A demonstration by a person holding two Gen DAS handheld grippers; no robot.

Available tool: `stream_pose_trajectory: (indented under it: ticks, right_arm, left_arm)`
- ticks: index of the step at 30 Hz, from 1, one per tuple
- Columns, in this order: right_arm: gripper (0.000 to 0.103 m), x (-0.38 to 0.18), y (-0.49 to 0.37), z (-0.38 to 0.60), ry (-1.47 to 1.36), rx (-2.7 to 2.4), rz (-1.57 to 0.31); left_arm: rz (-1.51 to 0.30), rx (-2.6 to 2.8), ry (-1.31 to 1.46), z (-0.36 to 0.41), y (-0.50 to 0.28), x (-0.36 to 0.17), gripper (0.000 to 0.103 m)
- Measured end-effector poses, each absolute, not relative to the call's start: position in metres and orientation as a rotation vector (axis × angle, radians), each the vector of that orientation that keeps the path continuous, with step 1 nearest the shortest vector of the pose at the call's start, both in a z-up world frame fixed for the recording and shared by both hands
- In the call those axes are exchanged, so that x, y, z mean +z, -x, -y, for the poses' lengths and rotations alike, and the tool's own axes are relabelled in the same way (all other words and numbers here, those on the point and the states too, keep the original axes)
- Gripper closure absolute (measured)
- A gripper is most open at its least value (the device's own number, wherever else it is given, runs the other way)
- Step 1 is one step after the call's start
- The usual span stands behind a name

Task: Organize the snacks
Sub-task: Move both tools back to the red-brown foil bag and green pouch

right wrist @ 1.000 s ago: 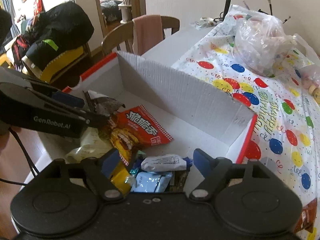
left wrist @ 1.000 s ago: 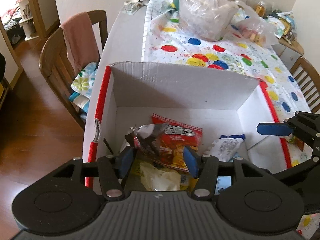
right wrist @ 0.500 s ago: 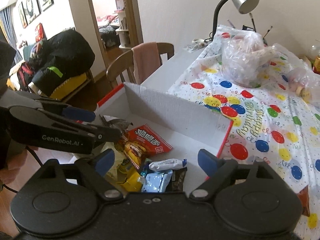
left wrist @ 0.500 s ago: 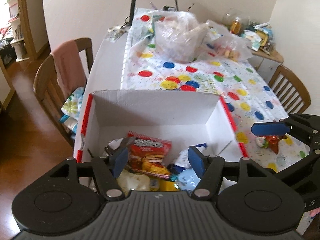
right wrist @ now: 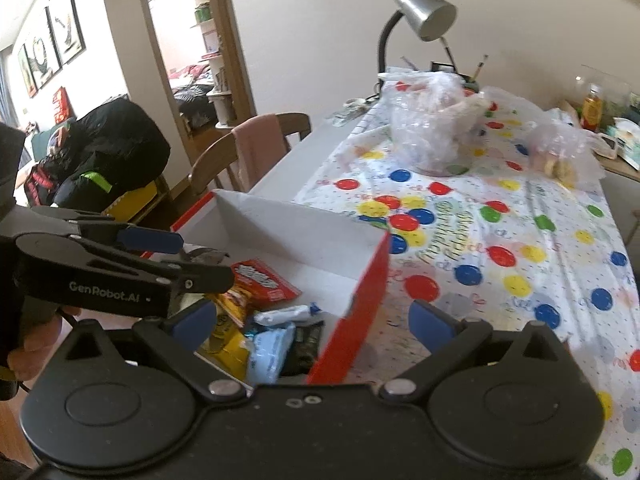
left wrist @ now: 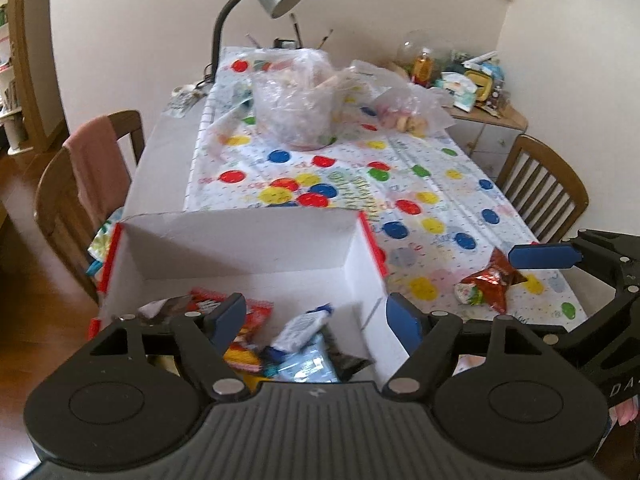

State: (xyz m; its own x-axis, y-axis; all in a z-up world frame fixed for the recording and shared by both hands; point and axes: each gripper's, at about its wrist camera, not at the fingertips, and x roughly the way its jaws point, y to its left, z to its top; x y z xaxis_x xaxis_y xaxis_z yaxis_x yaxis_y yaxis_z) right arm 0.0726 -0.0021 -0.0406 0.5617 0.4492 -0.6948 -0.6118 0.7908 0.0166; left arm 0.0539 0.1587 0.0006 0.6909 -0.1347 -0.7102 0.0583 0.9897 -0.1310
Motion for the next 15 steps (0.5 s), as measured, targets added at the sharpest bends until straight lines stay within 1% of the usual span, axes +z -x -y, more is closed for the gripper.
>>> stream_pose_trajectory:
  ticks: [4, 15]
  right_arm:
    - [0.0, -0.041, -0.078, 0.028, 0.236, 0.604, -0.749]
    - [0.0, -0.056, -0.102, 0.126, 0.19, 0.477, -0.807]
  left_arm:
    - [-0.793, -0.125, 0.11, -0.135, -0.06, -0.002, 0.023]
    - [-0.836, -0.194, 0.092, -0.054, -0.088, -0.023, 0.023]
